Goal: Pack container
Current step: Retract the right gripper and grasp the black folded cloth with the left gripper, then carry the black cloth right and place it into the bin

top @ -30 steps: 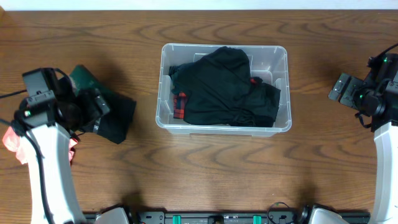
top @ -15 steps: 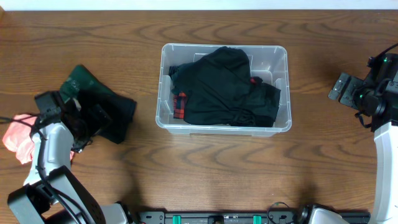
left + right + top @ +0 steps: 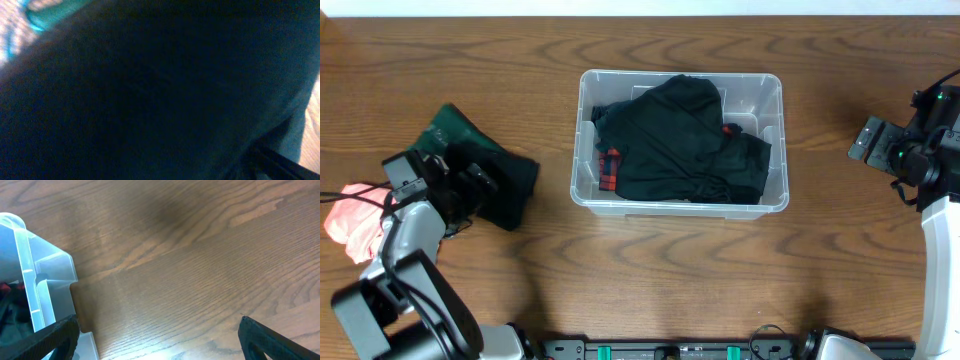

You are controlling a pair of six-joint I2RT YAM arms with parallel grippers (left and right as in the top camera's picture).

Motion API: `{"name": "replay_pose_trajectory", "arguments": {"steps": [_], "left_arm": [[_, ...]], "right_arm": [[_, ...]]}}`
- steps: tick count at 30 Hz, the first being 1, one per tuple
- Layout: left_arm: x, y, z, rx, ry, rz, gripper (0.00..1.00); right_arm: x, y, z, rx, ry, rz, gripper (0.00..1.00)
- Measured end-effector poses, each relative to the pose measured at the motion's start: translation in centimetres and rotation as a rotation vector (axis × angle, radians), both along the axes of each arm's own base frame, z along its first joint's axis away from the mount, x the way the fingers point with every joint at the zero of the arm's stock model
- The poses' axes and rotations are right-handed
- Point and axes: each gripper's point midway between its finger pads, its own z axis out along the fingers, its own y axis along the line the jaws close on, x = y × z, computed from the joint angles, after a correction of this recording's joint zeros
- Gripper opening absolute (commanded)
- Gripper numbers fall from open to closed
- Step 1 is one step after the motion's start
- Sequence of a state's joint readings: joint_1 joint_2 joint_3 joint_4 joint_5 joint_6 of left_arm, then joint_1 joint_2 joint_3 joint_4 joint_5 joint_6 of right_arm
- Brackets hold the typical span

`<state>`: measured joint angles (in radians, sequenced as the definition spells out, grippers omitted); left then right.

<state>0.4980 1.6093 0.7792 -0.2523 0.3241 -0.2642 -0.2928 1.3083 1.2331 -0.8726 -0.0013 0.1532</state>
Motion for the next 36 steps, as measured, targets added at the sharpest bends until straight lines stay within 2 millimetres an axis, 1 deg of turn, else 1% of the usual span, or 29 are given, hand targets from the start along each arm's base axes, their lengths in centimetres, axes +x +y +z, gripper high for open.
{"name": "replay_pose_trajectory", "arguments": {"steps": [1,3,4,5,6,7,8,9,10,11,15,16,18,20,25,26,28,31,32,34,36], "left_arm": [[0.0,-0.2,-0.4,-0.019,0.009,0.009,0.85],[0.3,-0.3,-0.5,-0.037,0.005,0.025,0.75],[0.3,-0.3,-0.7,-0.047,0.007,0.033,0.66],[0.4,-0.4,-0.7,-0.058,0.006,0.038,0.53],[0.4,-0.6,-0.8,-0.067,0.008,0.041,0.45],[0.4,-0.7,-0.9,-0.082,0.009,0.045,0.31],[0.4,-0.9,-0.8,-0.092,0.005,0.046,0.23],[0.5,-1.1,-0.6,-0.104,0.0,0.045,0.19],[0.5,-1.2,-0.5,-0.11,0.0,0.047,0.08],[0.4,-1.2,-0.3,-0.113,-0.001,0.048,0.06],[-0.1,-1.6,0.7,-0.119,0.001,0.049,0.06],[-0.4,-1.8,1.2,-0.12,0.0,0.05,0.06],[-0.7,-2.0,2.9,-0.111,-0.025,0.05,0.06],[-0.7,-2.3,5.5,-0.096,-0.086,0.039,0.06],[-0.4,-4.5,13.7,-0.083,-0.273,-0.039,0.06],[-0.2,-5.3,15.7,-0.079,-0.311,-0.072,0.06],[0.2,-7.1,18.6,-0.07,-0.36,-0.14,0.06],[1.3,-11.1,23.1,-0.06,-0.446,-0.293,0.06],[1.6,-12.4,24.2,-0.058,-0.471,-0.341,0.06],[1.9,-15.7,26.3,-0.053,-0.518,-0.464,0.06],[2.0,-19.0,27.5,-0.05,-0.549,-0.584,0.06]], "right_arm": [[0.0,0.0,0.0,0.0,0.0,0.0,0.99],[0.0,0.0,0.0,0.0,0.0,0.0,0.99],[0.0,0.0,0.0,0.0,0.0,0.0,0.99],[0.0,0.0,0.0,0.0,-0.001,0.0,0.99],[0.0,0.0,0.0,0.0,-0.001,0.0,0.99],[0.0,0.0,0.0,0.0,-0.001,0.0,0.99],[0.0,0.0,0.0,0.0,-0.001,0.0,0.99],[0.0,0.0,0.0,0.0,-0.001,0.0,0.99],[0.0,0.0,0.0,0.0,-0.001,0.0,0.99],[0.0,0.0,0.0,0.0,-0.001,0.0,0.99],[0.0,0.0,0.0,0.0,-0.001,0.0,0.99],[0.0,0.0,0.0,0.0,-0.001,0.0,0.99],[0.0,0.0,0.0,0.0,-0.001,0.0,0.99],[0.0,0.0,0.0,0.0,-0.001,0.0,0.99],[0.0,0.0,0.0,0.0,-0.001,0.0,0.99],[0.0,0.0,0.0,0.0,-0.001,0.0,0.99],[0.0,0.0,0.0,0.0,-0.001,0.0,0.99],[0.0,0.0,0.0,-0.001,-0.001,0.0,0.99],[0.0,-0.1,0.0,-0.003,-0.001,-0.001,0.99],[-0.2,-0.7,0.0,-0.032,0.008,-0.025,0.99],[-0.6,-2.0,0.1,-0.066,0.018,-0.086,0.99]]}}
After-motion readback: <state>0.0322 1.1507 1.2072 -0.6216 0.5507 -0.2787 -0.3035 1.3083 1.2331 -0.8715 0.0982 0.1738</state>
